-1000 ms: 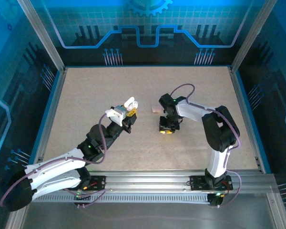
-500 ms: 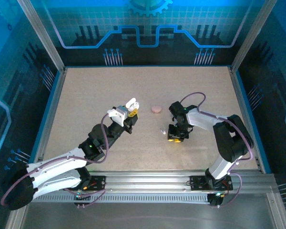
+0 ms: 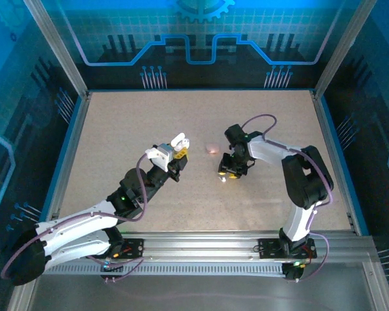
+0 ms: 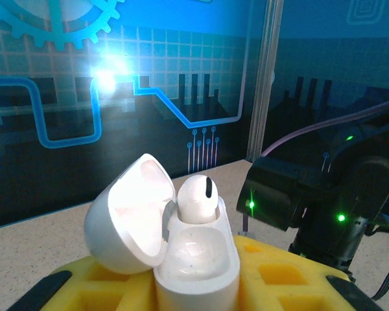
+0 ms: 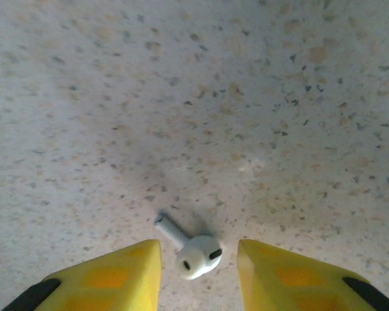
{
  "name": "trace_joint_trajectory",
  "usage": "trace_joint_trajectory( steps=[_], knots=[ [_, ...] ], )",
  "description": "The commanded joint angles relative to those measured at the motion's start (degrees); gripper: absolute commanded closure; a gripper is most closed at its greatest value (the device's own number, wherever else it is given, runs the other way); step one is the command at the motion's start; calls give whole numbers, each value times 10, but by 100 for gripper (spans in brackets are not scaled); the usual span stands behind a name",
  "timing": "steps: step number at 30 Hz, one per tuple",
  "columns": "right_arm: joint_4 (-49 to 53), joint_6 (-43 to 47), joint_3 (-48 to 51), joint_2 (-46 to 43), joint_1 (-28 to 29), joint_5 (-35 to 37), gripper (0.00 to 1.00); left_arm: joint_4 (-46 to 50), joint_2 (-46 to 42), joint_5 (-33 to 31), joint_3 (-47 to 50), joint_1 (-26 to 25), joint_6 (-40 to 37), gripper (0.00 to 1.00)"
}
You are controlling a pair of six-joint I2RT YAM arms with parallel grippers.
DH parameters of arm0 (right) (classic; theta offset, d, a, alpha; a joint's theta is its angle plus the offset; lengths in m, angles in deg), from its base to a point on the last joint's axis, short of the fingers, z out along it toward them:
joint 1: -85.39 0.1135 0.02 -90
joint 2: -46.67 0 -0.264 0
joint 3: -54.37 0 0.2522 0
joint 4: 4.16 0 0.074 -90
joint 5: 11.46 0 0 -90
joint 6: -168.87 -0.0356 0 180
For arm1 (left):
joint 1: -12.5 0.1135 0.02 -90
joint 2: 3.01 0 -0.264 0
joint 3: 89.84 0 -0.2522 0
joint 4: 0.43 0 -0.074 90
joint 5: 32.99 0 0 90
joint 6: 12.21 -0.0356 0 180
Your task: Insert the wireless bluetooth earbuds into the charging case
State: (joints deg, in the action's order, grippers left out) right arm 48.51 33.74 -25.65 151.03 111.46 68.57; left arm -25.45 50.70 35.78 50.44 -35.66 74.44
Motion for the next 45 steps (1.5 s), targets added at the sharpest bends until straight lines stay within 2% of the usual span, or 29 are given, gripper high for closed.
trace_joint_trajectory(
  steps=[1,12,17,27,32,40,45],
  knots=[
    [14,-2,-18,15,-2,-13,66,-5,-13,-3,-1,5,-4,71],
    [25,48,35,-21,4,-9,77,-9,-5,1,-3,5,2,71],
    [39,68,42,-24,25,7,82,-10,0,5,-6,5,6,71],
    [123,91,-6,-9,103,125,87,-2,-11,2,-4,5,7,71],
    [136,85,-23,-12,107,160,88,2,-19,0,-2,5,6,71],
    [181,36,-35,1,109,269,85,8,-29,-10,3,5,1,71],
    [180,24,-35,16,131,271,84,4,-26,-10,4,5,2,71]
  ],
)
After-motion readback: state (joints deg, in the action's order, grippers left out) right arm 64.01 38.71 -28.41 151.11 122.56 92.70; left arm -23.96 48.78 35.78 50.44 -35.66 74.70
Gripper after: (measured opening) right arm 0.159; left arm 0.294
